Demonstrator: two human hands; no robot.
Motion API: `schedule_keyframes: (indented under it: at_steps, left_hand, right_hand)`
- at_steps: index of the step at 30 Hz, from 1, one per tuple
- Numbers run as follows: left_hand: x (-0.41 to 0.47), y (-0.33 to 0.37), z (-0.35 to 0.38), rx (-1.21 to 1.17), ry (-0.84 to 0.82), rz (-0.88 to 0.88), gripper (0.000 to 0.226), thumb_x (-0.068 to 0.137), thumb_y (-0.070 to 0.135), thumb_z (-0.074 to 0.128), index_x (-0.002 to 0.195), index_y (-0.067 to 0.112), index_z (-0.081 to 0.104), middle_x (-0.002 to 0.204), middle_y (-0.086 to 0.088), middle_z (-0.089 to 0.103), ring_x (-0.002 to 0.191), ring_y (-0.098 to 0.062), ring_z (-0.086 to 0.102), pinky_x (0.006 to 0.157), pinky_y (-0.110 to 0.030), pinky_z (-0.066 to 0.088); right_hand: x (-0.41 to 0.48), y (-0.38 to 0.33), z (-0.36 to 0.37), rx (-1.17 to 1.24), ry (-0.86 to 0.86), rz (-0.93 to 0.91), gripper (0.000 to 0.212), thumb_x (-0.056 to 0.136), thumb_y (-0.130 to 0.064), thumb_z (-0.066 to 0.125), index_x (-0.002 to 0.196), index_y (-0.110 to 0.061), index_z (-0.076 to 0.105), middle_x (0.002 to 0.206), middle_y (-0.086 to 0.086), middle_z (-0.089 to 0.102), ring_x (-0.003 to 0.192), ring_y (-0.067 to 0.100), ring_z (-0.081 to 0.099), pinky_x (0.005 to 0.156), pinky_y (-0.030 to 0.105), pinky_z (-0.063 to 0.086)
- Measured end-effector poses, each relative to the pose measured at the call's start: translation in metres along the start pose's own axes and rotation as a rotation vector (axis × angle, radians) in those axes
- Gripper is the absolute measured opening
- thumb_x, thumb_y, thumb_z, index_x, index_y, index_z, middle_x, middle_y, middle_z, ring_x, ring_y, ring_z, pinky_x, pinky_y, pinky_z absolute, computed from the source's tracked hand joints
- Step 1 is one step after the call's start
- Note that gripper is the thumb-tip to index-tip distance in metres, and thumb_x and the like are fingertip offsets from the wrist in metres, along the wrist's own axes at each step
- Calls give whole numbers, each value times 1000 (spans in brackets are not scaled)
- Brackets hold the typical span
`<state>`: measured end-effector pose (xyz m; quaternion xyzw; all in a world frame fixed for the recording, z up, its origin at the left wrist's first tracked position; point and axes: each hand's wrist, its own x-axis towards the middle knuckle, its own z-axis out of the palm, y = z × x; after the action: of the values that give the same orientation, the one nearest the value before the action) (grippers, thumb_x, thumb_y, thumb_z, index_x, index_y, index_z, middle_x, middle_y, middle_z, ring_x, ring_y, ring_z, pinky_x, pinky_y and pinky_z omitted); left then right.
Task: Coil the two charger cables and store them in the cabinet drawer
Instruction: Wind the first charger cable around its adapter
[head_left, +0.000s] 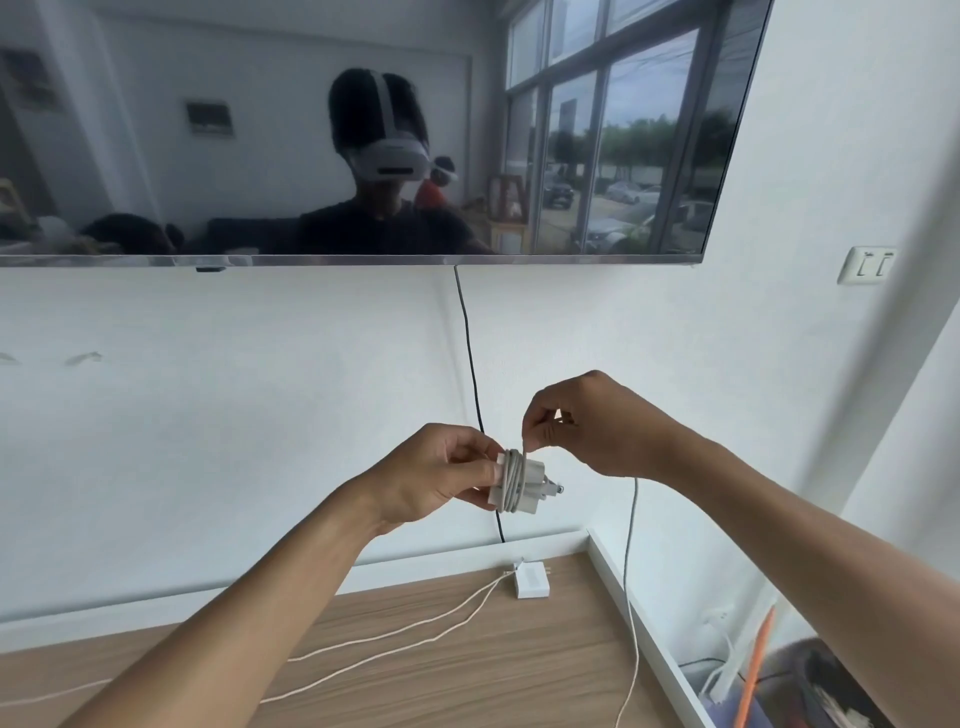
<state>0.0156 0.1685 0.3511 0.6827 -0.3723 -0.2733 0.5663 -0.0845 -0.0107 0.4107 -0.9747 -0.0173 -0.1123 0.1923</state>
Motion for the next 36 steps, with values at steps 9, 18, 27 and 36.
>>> schedule_keyframes:
  at_steps: [9,18,27,36]
  left_hand:
    - [-1,8,-5,-301,-89,38,54,71,24,69,112,-11,60,95,-19,66,84,-26,66,74,-31,55]
    - [2,11,-6,-512,137,36,23,93,4,52,79,-2,69,77,-11,68,74,-21,64,71,-31,60]
    - [10,6,-15,-285,414,-55,19,91,6,59,91,-11,67,95,-23,68,81,-26,66,76,-32,61]
    - [10,-6,-16,56,397,-62,21,79,22,70,92,7,68,88,-14,75,77,-24,75,89,-44,57]
  right_hand:
    - [6,15,11,473,40,-10,20,92,-15,61,77,-25,71,76,9,68,62,14,48,58,29,39]
    - [-10,9,76,439,327,61,38,96,-14,51,59,-18,56,43,-12,48,40,7,32,46,18,27]
    - [-4,-8,80,101,172,81,24,96,-18,45,91,-22,67,64,-12,56,56,7,50,57,25,43]
    - [-1,-20,43,-475,24,-149,27,100,-34,34,93,-20,56,93,0,65,78,30,59,65,34,46]
